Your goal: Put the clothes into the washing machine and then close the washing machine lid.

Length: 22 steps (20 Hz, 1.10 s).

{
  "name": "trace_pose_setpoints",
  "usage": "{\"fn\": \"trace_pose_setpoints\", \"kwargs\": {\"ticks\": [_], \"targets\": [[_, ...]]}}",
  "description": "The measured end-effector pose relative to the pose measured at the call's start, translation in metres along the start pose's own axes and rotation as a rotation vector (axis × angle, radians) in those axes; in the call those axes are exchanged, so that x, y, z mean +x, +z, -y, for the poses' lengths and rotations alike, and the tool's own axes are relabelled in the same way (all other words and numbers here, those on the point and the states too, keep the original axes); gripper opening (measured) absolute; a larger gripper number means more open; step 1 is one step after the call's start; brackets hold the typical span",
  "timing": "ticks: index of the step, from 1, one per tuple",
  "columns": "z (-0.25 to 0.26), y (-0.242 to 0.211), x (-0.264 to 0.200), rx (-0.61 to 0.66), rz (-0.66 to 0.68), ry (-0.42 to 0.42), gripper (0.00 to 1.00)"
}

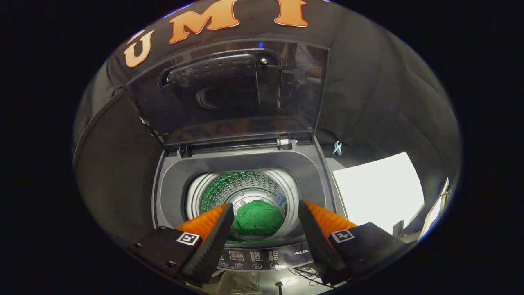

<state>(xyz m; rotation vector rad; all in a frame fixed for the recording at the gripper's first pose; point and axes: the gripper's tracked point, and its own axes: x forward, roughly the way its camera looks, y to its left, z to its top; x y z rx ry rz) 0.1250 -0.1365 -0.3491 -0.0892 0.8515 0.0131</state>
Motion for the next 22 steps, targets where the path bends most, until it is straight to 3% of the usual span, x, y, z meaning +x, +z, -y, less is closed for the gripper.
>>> {"fn": "trace_pose_setpoints", "kwargs": {"ticks": [8, 22], "targets": [[-0.003, 0.038, -0.044, 0.042, 0.089, 0.042, 1.00], [-0.031, 0.170, -0.130, -0.032, 0.348, 0.056, 1.00]]}}
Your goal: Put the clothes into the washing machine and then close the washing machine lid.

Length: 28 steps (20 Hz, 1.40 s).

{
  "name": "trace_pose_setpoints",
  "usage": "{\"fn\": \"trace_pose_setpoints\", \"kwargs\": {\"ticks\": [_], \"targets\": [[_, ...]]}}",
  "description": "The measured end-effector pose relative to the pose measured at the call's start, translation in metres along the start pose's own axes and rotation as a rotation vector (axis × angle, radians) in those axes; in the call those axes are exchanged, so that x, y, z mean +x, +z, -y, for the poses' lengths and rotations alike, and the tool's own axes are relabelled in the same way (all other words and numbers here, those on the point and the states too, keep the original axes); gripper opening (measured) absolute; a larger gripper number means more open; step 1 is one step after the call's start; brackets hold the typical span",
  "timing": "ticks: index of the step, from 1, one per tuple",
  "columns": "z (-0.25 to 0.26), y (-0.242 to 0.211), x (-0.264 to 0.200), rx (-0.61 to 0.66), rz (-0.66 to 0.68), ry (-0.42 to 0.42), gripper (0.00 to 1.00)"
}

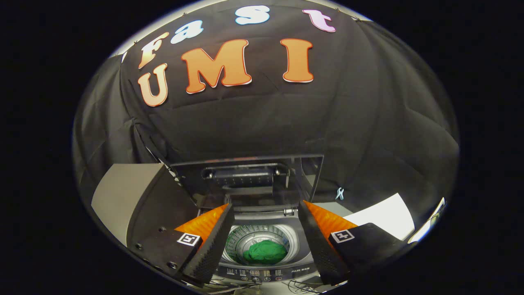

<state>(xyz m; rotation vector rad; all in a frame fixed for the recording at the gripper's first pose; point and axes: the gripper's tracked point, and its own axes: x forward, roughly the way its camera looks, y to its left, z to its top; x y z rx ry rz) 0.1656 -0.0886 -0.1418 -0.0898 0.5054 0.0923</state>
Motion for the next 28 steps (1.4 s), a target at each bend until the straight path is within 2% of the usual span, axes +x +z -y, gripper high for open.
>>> {"fn": "trace_pose_setpoints", "kwargs": {"ticks": [6, 13, 22, 28], "targets": [[-0.022, 0.060, 0.014, -0.036, 0.092, 0.006, 1.00], [-0.044, 0.088, 0.058, -0.094, 0.137, 0.012, 1.00], [-0.043, 0.085, 0.128, -0.124, 0.096, 0.014, 1.00], [-0.042, 0.067, 0.144, -0.088, 0.062, 0.028, 1.00]]}}
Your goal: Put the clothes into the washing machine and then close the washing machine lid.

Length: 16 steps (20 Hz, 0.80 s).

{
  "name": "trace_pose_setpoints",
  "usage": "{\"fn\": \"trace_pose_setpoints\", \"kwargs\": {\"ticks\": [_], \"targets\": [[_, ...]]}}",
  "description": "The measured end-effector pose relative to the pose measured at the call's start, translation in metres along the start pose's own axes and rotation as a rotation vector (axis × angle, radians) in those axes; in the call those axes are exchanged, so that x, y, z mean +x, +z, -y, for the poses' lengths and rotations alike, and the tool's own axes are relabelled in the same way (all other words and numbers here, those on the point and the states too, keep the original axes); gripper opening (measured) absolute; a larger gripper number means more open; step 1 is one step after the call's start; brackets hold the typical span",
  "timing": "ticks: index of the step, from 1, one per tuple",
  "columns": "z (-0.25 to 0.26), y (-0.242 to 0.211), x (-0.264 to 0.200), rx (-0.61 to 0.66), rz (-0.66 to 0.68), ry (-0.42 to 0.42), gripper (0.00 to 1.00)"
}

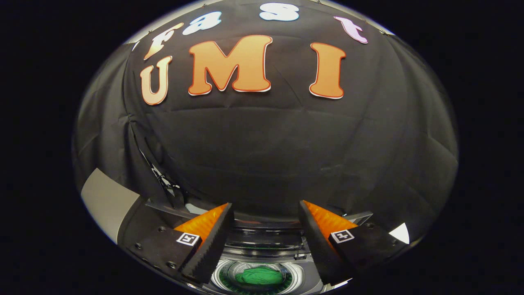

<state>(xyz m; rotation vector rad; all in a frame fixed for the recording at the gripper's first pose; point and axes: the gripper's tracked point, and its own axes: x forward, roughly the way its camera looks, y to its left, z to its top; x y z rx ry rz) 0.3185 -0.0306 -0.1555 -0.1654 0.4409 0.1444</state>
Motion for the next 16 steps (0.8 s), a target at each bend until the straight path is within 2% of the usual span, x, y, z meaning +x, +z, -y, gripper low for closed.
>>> {"fn": "trace_pose_setpoints", "kwargs": {"ticks": [6, 15, 16], "targets": [[0.005, -0.004, -0.005, 0.072, 0.001, 0.026, 1.00], [0.005, -0.023, -0.040, 0.041, 0.038, 0.053, 1.00], [0.009, -0.039, -0.040, 0.012, -0.011, 0.031, 1.00]]}}
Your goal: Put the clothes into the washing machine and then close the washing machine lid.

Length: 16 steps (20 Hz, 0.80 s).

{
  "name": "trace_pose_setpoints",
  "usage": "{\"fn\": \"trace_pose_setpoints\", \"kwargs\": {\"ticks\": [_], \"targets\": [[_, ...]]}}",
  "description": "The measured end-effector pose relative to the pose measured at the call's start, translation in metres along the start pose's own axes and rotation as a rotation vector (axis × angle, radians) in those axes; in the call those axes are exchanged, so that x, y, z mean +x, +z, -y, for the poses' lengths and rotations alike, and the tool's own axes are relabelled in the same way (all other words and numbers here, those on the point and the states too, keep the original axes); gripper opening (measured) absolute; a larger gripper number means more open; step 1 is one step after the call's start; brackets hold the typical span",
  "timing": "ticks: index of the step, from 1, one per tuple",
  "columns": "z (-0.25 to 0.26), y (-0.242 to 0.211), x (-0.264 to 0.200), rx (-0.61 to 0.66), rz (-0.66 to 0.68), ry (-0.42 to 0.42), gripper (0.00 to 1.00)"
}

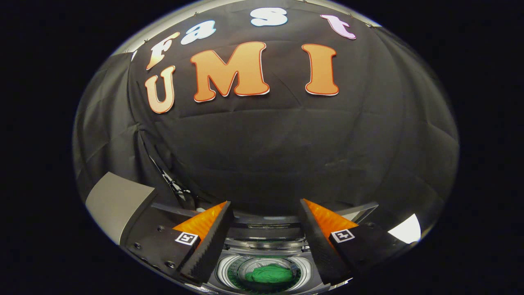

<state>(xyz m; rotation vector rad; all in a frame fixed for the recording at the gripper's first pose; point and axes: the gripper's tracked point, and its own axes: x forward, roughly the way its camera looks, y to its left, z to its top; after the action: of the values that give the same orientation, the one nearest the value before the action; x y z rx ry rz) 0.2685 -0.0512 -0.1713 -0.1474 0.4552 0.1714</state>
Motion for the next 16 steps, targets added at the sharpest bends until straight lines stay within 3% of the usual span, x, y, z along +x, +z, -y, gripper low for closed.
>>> {"fn": "trace_pose_setpoints", "kwargs": {"ticks": [1, 2, 4, 6, 8, 11, 16], "targets": [[0.005, -0.042, -0.003, -0.020, -0.138, -0.005, 0.99], [0.003, -0.075, -0.005, 0.023, -0.189, 0.015, 0.99], [0.005, -0.115, -0.004, 0.145, -0.214, 0.014, 0.99], [0.014, -0.125, -0.007, 0.197, -0.200, -0.005, 0.99], [0.021, -0.102, -0.014, 0.148, -0.145, -0.038, 0.99], [0.020, -0.026, -0.026, 0.111, -0.023, -0.065, 0.99], [0.008, 0.056, 0.005, 0.121, 0.080, -0.090, 0.99]]}}
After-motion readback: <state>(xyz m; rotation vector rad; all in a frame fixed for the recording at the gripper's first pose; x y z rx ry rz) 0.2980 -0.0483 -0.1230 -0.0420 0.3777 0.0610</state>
